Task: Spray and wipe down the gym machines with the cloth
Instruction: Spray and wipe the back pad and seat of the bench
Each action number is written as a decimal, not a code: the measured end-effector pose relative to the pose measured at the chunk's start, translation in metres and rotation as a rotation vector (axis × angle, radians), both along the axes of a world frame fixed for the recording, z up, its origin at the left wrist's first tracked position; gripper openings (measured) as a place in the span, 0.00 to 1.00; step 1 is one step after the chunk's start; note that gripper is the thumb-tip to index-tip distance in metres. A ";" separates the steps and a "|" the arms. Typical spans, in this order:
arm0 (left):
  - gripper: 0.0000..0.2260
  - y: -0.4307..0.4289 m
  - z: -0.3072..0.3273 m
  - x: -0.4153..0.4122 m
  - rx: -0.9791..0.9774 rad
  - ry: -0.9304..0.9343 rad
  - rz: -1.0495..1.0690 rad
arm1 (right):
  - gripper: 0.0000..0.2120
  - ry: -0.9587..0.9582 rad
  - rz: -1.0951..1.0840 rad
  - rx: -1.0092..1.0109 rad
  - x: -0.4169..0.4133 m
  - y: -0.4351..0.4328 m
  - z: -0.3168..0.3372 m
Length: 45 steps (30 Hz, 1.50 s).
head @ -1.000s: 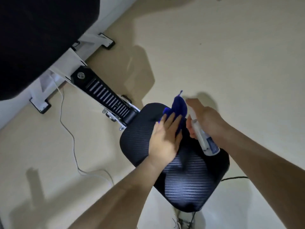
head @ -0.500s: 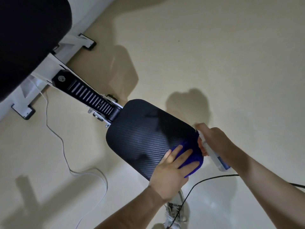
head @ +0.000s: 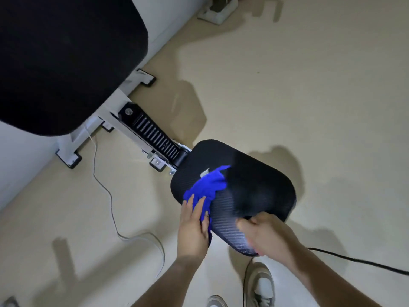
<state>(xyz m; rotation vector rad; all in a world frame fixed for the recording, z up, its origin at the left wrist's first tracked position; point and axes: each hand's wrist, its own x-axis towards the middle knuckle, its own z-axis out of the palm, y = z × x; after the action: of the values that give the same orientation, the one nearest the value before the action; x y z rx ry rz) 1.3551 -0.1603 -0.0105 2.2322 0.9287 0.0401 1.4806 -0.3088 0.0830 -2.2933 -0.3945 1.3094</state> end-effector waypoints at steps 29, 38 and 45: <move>0.25 -0.005 0.018 0.122 0.166 -0.033 -0.499 | 0.26 0.098 -0.753 0.292 0.104 0.041 -0.002; 0.24 0.006 0.011 0.108 0.464 0.008 -0.976 | 0.29 0.084 -0.630 0.213 0.099 0.003 -0.010; 0.24 0.034 0.001 0.129 0.221 0.163 -0.295 | 0.29 0.134 -0.573 0.199 0.100 -0.021 -0.009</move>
<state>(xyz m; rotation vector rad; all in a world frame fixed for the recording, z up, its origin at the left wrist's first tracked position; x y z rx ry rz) 1.4841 -0.1261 -0.0092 2.5882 0.6967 -0.1849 1.5807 -0.3297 0.0739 -1.9332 0.1668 1.0623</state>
